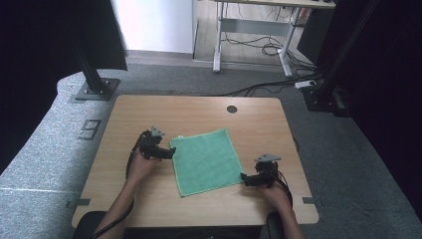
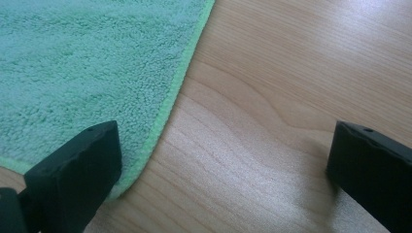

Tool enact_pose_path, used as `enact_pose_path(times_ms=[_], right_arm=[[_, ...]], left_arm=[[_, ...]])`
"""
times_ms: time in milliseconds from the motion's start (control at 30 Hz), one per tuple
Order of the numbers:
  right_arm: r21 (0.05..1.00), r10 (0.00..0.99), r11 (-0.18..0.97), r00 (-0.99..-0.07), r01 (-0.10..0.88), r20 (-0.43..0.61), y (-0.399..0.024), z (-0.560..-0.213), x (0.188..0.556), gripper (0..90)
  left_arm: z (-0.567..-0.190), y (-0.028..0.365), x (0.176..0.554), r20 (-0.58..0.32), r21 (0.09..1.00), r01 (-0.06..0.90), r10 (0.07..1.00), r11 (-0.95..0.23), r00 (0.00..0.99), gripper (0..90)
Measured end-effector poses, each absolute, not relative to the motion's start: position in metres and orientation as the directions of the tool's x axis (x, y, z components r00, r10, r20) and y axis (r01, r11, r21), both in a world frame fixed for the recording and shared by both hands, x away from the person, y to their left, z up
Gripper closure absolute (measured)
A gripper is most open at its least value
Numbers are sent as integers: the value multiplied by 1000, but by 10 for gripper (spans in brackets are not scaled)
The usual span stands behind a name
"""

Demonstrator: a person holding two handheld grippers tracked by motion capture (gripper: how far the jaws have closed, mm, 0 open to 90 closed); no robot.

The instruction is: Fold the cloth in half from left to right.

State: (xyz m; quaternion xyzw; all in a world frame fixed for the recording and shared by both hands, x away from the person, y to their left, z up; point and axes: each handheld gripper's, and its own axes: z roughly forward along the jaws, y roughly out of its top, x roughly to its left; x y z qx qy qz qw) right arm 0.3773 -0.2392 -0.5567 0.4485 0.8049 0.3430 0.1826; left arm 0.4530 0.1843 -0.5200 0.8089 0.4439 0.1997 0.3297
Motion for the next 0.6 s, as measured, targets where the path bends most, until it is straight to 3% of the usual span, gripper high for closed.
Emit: enact_pose_path(times_ms=[600], right_arm=[[716,848,362,-530,597,13,-239,-557,377,0]], left_arm=[[-543,182,491,44,688,632,889,-357,455,0]])
